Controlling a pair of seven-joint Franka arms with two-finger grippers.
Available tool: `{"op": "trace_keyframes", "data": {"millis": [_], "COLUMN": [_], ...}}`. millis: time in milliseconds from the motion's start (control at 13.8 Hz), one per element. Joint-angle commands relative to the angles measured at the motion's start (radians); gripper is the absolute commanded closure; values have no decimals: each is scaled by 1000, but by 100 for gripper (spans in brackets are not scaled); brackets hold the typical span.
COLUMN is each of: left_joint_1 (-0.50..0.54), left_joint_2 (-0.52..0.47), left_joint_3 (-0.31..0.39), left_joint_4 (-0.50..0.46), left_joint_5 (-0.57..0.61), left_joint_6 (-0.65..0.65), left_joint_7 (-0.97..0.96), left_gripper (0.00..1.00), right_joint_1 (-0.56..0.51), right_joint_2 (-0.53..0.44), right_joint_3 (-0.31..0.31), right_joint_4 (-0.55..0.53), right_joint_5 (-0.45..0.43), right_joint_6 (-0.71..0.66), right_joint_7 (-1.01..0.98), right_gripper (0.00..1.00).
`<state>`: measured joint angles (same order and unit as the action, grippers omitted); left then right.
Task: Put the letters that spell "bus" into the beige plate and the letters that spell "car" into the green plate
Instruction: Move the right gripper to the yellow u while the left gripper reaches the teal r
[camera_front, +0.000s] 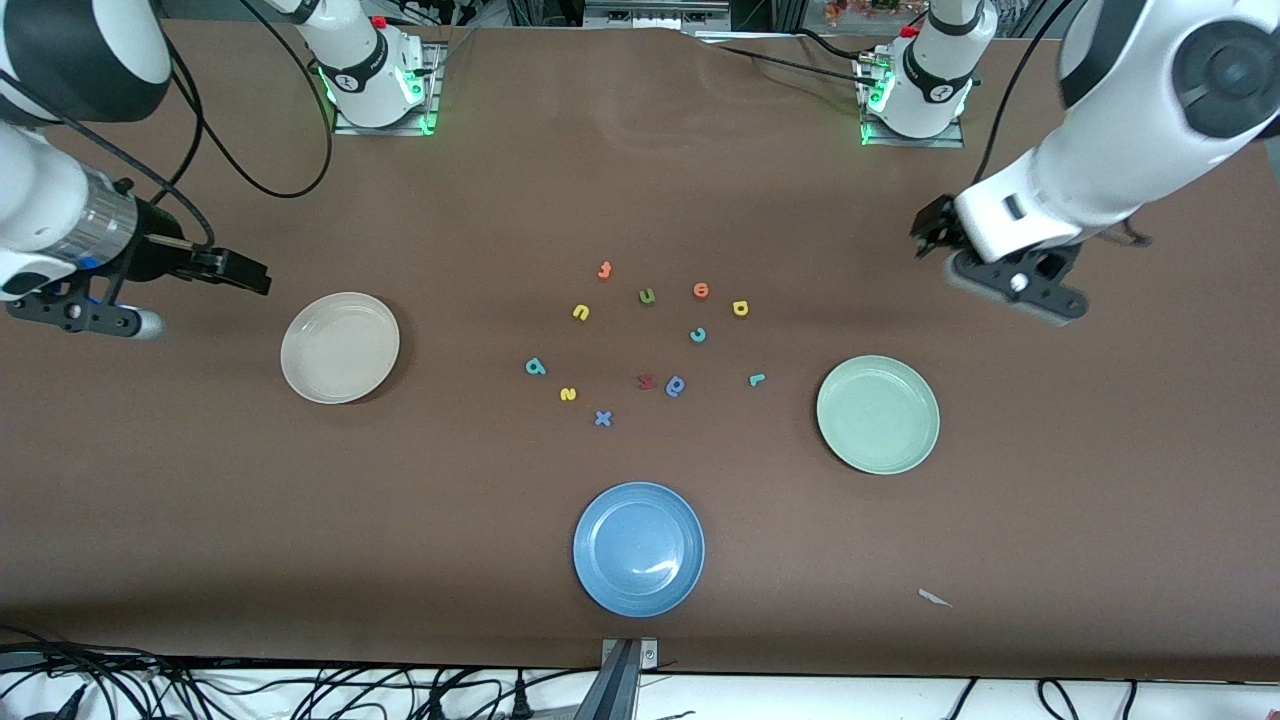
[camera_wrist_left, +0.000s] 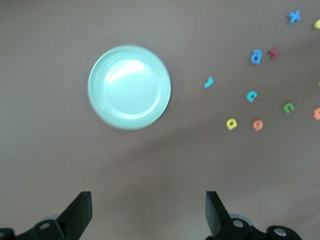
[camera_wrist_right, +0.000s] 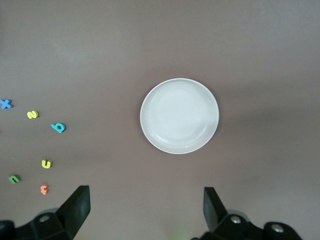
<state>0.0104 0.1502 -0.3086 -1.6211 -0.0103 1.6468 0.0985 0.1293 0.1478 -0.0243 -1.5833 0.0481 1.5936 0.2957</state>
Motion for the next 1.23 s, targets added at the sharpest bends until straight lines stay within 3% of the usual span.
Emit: {"op": "trace_keyframes", "data": {"millis": [0,362,652,943,1160], "left_joint_1": [-30,-116,-176,-181,-184], "left_joint_2": [125,311,422,436,448], "left_joint_3": [-14,-14,-12,-10,-9], "left_joint_4": [24,23,7,3,1], "left_joint_5": [12,21,27,27,48], "left_joint_6": [95,315,421,433,432], "left_joint_7": [3,-58,-60,-60,-62], "left_gripper": [0,0,0,0,0], "right_joint_1": [56,203,334,424,487], "right_joint_2": [9,32,123,179,237], "right_joint_3": [-5,-3,-3,-3,-3], "right_joint_4": [-32,-179,-210,-309,-331], "right_joint_5": [15,12,10,9,10], "right_joint_6": [51,251,353,584,681], "right_joint_7": [86,359,581,810,914], "right_gripper": [0,0,0,0,0]}}
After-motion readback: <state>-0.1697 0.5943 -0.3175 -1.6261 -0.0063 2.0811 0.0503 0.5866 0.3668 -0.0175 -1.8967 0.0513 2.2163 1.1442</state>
